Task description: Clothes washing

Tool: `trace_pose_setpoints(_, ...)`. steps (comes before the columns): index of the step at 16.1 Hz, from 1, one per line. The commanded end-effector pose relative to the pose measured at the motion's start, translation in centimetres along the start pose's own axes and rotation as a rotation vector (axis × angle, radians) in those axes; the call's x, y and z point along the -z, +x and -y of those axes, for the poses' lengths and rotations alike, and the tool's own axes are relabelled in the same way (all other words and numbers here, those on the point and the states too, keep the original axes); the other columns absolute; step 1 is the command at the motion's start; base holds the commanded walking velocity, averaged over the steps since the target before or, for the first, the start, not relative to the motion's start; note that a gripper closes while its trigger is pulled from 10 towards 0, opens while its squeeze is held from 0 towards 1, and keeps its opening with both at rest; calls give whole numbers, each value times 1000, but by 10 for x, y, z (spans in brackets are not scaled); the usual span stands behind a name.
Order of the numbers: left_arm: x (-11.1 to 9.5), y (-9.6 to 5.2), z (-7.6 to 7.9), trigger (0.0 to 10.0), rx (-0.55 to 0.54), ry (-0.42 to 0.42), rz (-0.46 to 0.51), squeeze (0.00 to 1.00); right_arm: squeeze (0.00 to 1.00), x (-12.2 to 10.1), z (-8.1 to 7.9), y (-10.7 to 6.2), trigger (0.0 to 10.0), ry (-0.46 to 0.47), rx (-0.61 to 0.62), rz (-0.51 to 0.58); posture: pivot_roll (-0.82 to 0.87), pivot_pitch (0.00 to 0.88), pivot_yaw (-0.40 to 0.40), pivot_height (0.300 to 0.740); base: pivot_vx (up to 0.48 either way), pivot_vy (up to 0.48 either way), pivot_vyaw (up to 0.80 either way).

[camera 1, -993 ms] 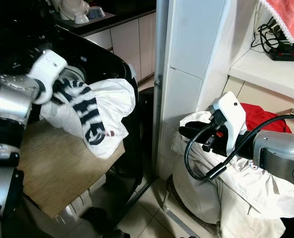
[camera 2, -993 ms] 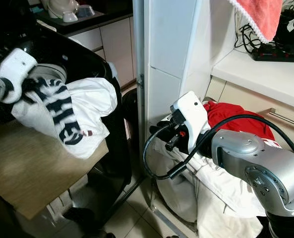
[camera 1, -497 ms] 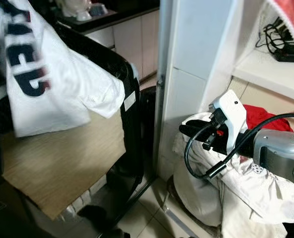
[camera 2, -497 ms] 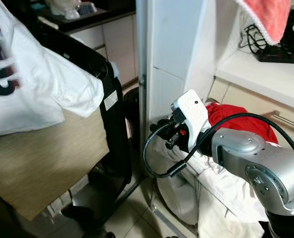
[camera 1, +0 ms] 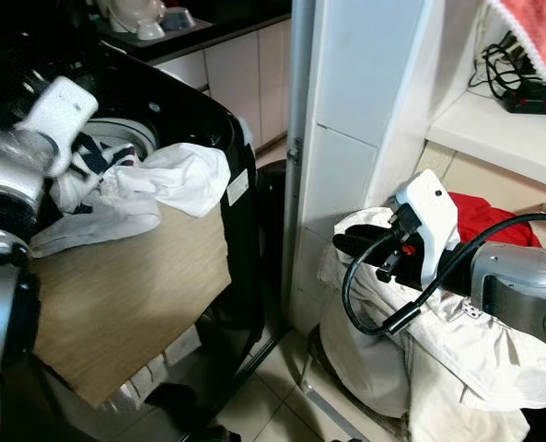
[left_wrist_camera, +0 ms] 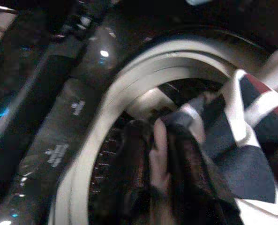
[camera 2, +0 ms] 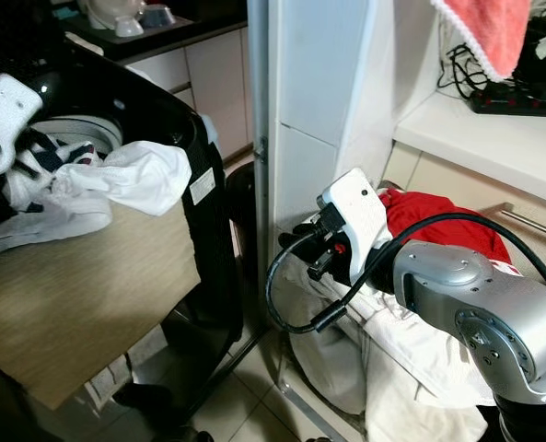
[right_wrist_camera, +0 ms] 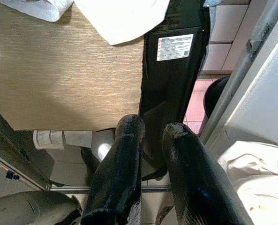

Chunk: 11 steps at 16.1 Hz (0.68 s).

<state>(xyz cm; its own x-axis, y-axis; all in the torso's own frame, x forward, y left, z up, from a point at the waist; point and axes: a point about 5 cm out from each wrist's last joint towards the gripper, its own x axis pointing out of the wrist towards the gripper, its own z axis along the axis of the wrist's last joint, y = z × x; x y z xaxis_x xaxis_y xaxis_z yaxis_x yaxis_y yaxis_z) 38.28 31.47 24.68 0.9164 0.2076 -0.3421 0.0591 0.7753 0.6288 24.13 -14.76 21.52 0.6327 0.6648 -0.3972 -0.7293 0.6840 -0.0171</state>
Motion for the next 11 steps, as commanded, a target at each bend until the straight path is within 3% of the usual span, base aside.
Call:
trace_pose_setpoints(1, -11, -5, -15, 10000, -45, -22, 44, 1000, 0, -1, -2, -2, 10000, -22, -5, -7, -79, 0, 61, 740, 0, 0, 0)
trace_pose_setpoints(2, -14, -7, -19, 10000, -62, -26, 55, 1000, 0, -2, -2, -2, 10000, -23, -6, -7, -79, 0, 61, 740, 0, 0, 0)
trace_pose_setpoints(3, -25, -13, -32, 10000, -140, -46, 133, 1000, 0, -3, -1, -1, 10000, -26, -7, -6, -75, 0, 58, 740, 0, 0, 0)
trace_pose_setpoints(4, -34, -16, -37, 10000, -153, -98, 195, 1000, 0, -3, -1, 0, 10000, -27, -9, -4, -75, 0, 58, 740, 0, 0, 0)
trace_pose_setpoints(6, -50, -19, -34, 10000, -66, -266, 306, 1000, 0, -2, -2, 1, 10000, -27, -11, -2, -70, 0, 54, 740, 0, 0, 0)
trace_pose_setpoints(7, -54, -16, -15, 10000, 143, -295, 298, 1000, 0, -3, -2, 2, 10000, -23, -13, 3, -70, 0, 54, 740, 0, 0, 0)
trace_pose_setpoints(8, -58, -16, 9, 10000, 377, -253, 302, 1000, 0, -3, -3, 3, 10000, -23, -16, 5, -60, 0, 53, 740, 0, 0, 0)
trace_pose_setpoints(9, -59, -19, 26, 10000, 508, -222, 304, 859, 0, -3, -3, 4, 10000, -23, -20, 7, -60, 0, 53, 740, 0, 0, 0)
trace_pose_setpoints(10, -59, -20, 28, 10000, 528, -219, 304, 859, 0, -3, -3, 4, 10000, -24, -21, 7, -60, 0, 53, 740, 0, 0, 0)
trace_pose_setpoints(11, -53, -21, 30, 10000, 548, -161, 271, 0, 0, -3, -4, 4, 10000, -26, -29, 6, -61, 0, 50, 740, 0, 0, 0)
